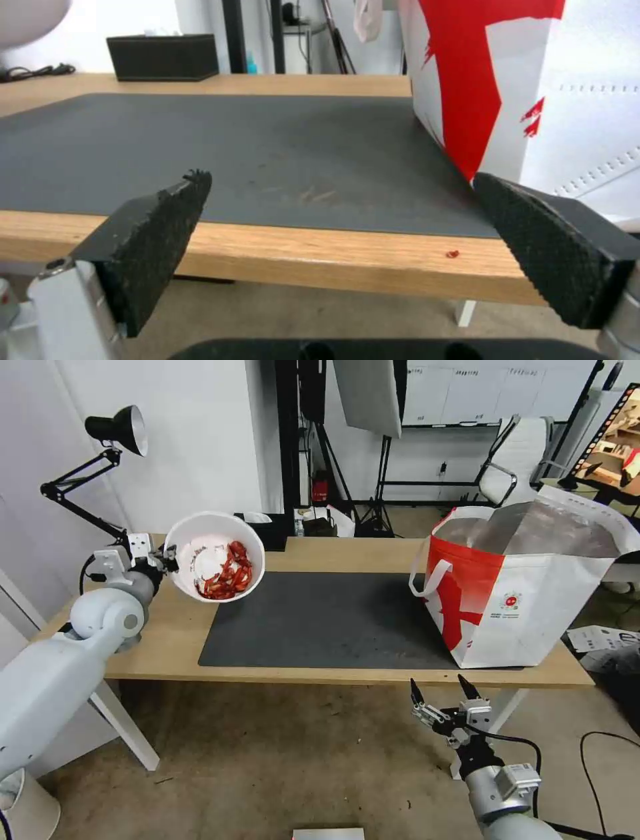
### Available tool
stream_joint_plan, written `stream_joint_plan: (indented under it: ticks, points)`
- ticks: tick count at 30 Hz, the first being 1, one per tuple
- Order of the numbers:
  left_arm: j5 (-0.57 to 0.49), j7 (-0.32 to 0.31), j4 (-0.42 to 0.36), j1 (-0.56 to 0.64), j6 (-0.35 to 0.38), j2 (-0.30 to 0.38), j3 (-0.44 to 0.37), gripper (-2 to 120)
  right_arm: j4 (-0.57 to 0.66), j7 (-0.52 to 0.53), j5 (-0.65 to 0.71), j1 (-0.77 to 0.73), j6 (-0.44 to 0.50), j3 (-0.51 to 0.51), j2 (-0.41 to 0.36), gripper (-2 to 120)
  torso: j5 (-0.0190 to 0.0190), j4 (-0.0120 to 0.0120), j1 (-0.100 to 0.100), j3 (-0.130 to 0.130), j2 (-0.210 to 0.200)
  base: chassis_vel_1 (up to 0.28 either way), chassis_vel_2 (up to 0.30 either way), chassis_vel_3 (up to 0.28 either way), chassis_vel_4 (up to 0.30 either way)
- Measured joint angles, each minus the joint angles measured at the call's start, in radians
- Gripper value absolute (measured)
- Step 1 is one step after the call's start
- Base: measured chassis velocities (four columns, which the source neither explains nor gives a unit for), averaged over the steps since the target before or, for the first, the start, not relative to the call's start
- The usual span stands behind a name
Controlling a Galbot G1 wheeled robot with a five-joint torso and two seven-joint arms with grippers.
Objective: Pick up the trash from the table and place it into the takeout bag.
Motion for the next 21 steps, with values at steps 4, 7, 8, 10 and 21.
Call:
stream_joint_plan:
  ticks: [4,7,8,10,21]
  points:
    - [-0.068,-0.043,0.002,-0.152,0.027,-0.076,0.116,0,0.000,0.000,0.000,0.000,0.000,0.000,0.000,100,0.0006,-0.0006,0.000,0.000,0.000,0.000,0.000,0.000,0.000]
    - [-0.111,-0.076,0.084,-0.338,0.039,-0.210,0.245,0,0.000,0.000,0.000,0.000,0.000,0.000,0.000,100,0.0002,-0.0008,0.000,0.000,0.000,0.000,0.000,0.000,0.000]
    - [-0.111,-0.076,0.084,-0.338,0.039,-0.210,0.245,0,0.000,0.000,0.000,0.000,0.000,0.000,0.000,100,0.0002,-0.0008,0.000,0.000,0.000,0.000,0.000,0.000,0.000]
    - [-0.133,-0.086,0.144,-0.452,0.042,-0.301,0.302,0,0.000,0.000,0.000,0.000,0.000,0.000,0.000,100,0.0006,-0.0007,0.000,0.000,0.000,0.000,0.000,0.000,0.000]
    - [-0.160,-0.104,0.325,-0.650,0.060,-0.599,0.409,0,0.000,0.000,0.000,0.000,0.000,0.000,0.000,100,0.0003,-0.0006,0.000,0.000,0.000,0.000,0.000,0.000,0.000]
